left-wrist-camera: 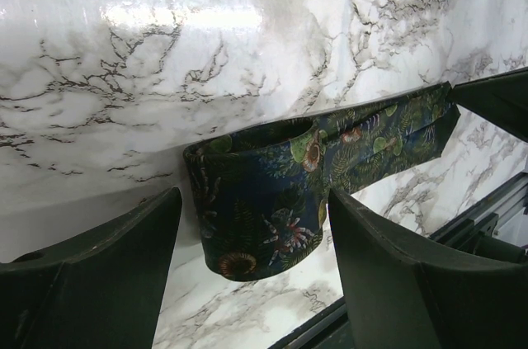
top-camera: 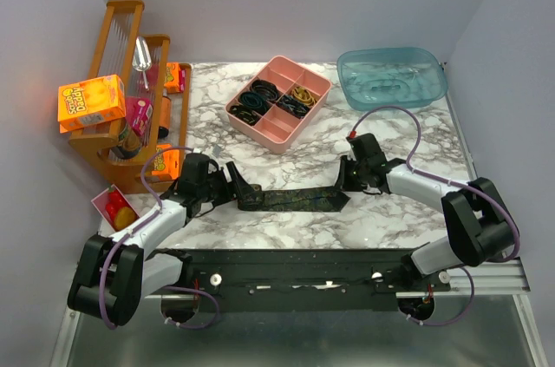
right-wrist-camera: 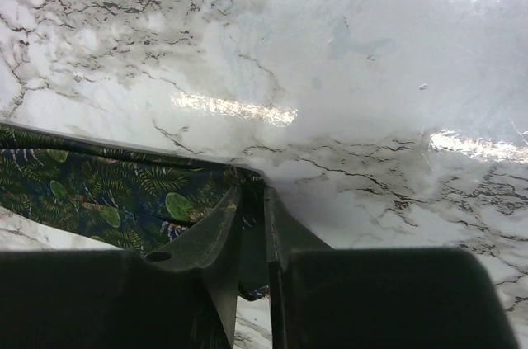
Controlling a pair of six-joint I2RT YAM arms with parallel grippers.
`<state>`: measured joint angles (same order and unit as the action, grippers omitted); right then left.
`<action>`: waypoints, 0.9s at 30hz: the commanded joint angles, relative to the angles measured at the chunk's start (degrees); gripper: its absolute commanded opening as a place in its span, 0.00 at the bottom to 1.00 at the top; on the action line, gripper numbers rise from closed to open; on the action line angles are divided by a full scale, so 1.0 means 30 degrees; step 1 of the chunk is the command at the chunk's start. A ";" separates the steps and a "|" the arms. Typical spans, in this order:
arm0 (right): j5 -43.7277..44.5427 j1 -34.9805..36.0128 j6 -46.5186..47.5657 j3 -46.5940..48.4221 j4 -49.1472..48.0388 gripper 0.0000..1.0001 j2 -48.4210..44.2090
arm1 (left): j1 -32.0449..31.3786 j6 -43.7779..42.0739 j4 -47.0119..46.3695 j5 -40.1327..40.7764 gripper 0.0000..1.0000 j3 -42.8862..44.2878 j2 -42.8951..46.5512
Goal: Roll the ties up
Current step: Roll the tie at the center of the board.
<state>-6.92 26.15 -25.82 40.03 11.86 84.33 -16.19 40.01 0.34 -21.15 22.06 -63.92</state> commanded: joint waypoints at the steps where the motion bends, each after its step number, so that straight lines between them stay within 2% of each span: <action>1: -0.0185 -0.0016 0.0083 0.0074 -0.0086 0.19 -0.0892 | 0.0122 -0.0387 0.0502 0.0369 0.82 0.0438 0.0184; 4: -0.0360 -0.0016 0.0170 0.0220 0.0235 0.13 -0.1275 | 0.0122 -0.0329 0.0531 0.0340 0.82 0.0496 0.0184; 11: -0.1062 -0.0016 0.0696 0.0455 0.0967 0.08 -0.2359 | 0.0122 -0.0563 0.0999 0.0574 0.82 0.0818 0.0097; 22: -0.2820 -0.0016 0.0757 -0.0656 0.2609 0.07 -0.4350 | 0.0122 -0.0797 0.1148 0.0838 0.82 0.1170 -0.0430; 27: -0.2353 -0.0016 0.0844 -0.1390 0.2610 0.07 -0.3855 | 0.0122 -0.0856 0.1089 0.0809 0.82 0.1317 -0.0695</action>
<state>-13.26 26.15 -23.94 38.24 17.37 72.01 -16.19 38.39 3.14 -19.88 24.01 -65.30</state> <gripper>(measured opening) 0.071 0.817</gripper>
